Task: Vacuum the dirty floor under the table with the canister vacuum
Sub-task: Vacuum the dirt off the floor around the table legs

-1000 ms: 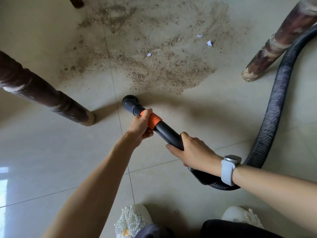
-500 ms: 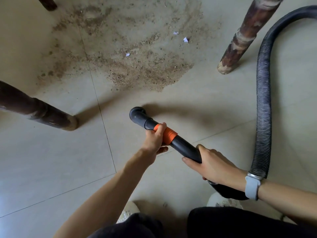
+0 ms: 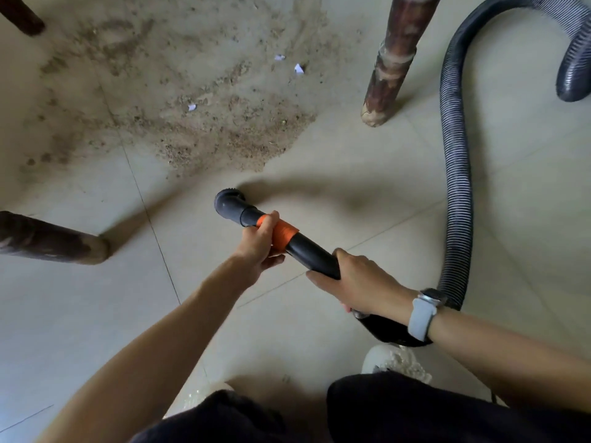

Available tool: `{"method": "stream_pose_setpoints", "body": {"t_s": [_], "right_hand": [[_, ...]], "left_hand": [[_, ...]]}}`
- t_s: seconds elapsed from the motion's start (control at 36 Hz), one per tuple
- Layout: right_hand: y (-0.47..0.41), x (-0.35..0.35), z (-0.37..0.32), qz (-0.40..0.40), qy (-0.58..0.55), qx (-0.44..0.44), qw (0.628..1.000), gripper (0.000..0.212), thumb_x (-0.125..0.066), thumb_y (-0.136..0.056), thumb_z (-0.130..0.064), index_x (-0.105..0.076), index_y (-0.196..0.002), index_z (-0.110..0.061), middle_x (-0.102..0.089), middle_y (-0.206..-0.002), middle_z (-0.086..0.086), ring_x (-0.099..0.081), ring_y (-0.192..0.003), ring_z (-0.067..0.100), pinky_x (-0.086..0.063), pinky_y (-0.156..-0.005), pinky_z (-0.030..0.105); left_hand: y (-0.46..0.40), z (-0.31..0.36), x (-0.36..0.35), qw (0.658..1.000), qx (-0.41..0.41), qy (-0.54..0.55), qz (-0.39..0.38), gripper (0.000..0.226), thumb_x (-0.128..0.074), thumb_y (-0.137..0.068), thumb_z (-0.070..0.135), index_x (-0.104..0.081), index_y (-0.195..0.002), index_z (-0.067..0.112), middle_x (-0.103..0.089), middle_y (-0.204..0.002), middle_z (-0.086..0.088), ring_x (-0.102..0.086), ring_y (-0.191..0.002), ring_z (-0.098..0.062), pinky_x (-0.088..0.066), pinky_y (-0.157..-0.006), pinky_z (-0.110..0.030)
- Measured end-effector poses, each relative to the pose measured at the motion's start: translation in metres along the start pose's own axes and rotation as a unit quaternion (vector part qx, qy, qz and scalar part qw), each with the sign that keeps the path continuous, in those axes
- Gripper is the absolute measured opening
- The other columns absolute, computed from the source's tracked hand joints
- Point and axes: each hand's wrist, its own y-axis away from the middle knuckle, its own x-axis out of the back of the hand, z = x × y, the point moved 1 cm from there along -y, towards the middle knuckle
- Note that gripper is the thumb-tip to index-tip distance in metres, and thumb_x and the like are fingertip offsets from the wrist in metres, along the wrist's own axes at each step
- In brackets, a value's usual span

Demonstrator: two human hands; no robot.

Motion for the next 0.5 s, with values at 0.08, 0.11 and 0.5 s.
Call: {"method": "stream_pose_setpoints", "body": {"t_s": [0.08, 0.11, 0.5], "right_hand": [[-0.006, 0.007, -0.004, -0.001, -0.033, 0.015, 0.999, 0.045, -0.051, -0.090, -0.057, -0.047, -0.095, -0.013, -0.057, -0.059, 0.000, -0.056, -0.040, 0.016, -0.045, -0.047, 0.026], [-0.006, 0.010, -0.003, -0.003, -0.040, 0.016, 0.999, 0.045, -0.051, -0.089, -0.057, -0.048, -0.095, -0.013, -0.059, -0.059, 0.000, -0.060, -0.044, 0.017, -0.047, -0.051, 0.027], [0.032, 0.026, 0.053, -0.008, -0.050, -0.035, 0.998, 0.038, -0.053, -0.089, -0.056, -0.046, -0.093, -0.019, -0.062, -0.061, 0.004, -0.052, -0.037, 0.016, -0.044, -0.042, 0.026]], "left_hand": [[0.001, 0.019, 0.002, 0.999, 0.027, -0.025, -0.019, 0.029, -0.052, -0.095, 0.040, -0.048, -0.093, 0.011, -0.056, -0.079, -0.010, -0.055, -0.058, -0.019, -0.044, -0.046, -0.025], [0.002, 0.024, 0.001, 0.998, 0.038, -0.032, -0.026, 0.029, -0.052, -0.095, 0.039, -0.048, -0.093, 0.010, -0.055, -0.077, -0.010, -0.055, -0.056, -0.019, -0.044, -0.044, -0.023], [0.027, -0.019, -0.069, 0.999, 0.027, 0.013, 0.033, 0.049, -0.053, -0.092, 0.043, -0.042, -0.125, 0.008, -0.053, -0.102, -0.009, -0.056, -0.072, -0.017, -0.048, -0.049, -0.024]]}}
